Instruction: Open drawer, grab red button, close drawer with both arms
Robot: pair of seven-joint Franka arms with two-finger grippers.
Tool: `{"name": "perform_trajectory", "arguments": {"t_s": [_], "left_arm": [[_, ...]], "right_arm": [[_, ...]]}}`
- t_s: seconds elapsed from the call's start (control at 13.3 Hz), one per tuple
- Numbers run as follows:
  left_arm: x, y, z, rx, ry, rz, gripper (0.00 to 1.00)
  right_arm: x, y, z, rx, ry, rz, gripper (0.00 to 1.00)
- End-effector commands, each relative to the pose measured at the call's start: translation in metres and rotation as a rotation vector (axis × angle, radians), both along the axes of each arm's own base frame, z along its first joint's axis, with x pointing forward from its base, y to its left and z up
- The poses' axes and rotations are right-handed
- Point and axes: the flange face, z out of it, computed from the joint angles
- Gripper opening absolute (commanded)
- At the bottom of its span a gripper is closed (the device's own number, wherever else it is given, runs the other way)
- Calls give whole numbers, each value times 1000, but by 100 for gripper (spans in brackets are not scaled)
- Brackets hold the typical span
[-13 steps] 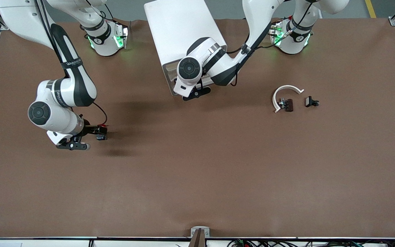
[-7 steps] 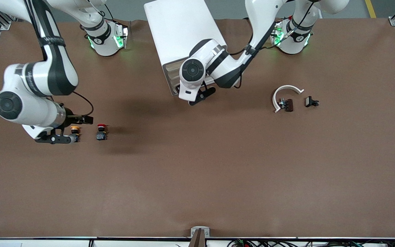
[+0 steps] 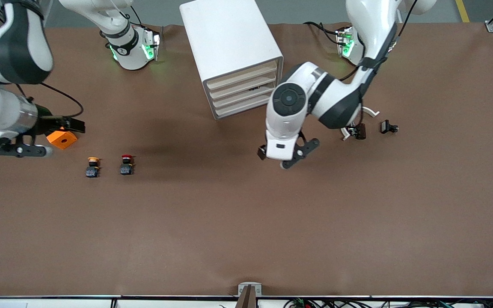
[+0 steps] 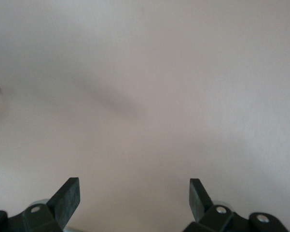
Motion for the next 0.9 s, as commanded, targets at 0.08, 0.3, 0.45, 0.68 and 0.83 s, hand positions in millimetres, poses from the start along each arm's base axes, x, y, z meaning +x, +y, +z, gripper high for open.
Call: {"name": "perform_trajectory", "arguments": {"t_s": [0.08,0.3,0.45,0.68,0.83], "left_arm": [[35,86,53,21,-21,-129,100],[47,139,88,21,-24,-213,100],[46,173,115,30,-7,-253,100],[39,224,151,36,16,-348,100],[34,250,172,35,23,-423,100]], "right_arm": [[-4,-33,49,9,10,22,100],[-7,-47,66,14,-11,1,100],[-10,-44,82,16,-50,-9,100],[-1,-46,115,14,-119,-10,100],[-1,-46,116,6,-121,-8,100]]}}
